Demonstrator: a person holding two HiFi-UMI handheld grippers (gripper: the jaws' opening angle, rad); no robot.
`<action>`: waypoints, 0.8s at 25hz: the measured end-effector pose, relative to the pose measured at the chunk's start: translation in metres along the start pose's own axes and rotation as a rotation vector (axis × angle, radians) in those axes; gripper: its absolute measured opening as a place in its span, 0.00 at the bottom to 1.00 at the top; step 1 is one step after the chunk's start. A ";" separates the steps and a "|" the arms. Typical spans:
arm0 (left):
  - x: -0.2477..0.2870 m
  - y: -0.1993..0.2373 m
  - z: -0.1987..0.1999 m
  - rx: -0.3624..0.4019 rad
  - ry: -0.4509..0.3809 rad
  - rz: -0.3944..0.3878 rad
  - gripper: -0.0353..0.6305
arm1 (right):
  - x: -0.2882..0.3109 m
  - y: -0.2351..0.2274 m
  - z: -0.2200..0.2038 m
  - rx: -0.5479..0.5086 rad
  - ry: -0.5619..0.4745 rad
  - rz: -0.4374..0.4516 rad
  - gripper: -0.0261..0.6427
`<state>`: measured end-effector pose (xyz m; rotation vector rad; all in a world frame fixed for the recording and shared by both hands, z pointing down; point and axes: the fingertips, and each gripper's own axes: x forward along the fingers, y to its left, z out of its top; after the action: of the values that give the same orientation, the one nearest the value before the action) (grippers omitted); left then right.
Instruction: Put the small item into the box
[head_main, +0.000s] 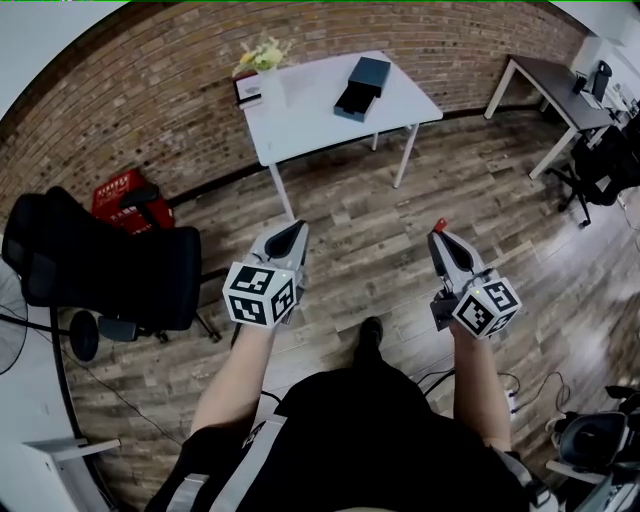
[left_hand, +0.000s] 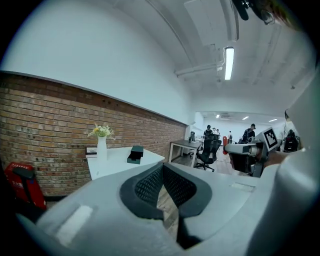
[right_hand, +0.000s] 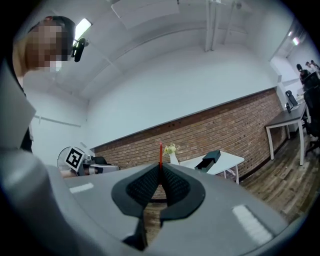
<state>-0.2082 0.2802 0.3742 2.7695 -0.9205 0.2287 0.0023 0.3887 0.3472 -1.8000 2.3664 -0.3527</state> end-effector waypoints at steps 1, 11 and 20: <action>0.014 0.002 0.000 -0.003 0.008 -0.001 0.06 | 0.008 -0.012 0.002 0.007 0.004 0.002 0.06; 0.140 0.013 0.023 -0.006 0.046 0.012 0.06 | 0.082 -0.108 0.027 0.032 0.031 0.075 0.06; 0.183 0.017 0.033 0.003 0.049 0.047 0.06 | 0.105 -0.150 0.038 0.046 0.029 0.114 0.06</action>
<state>-0.0708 0.1546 0.3835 2.7339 -0.9747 0.3046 0.1227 0.2459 0.3546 -1.6432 2.4462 -0.4182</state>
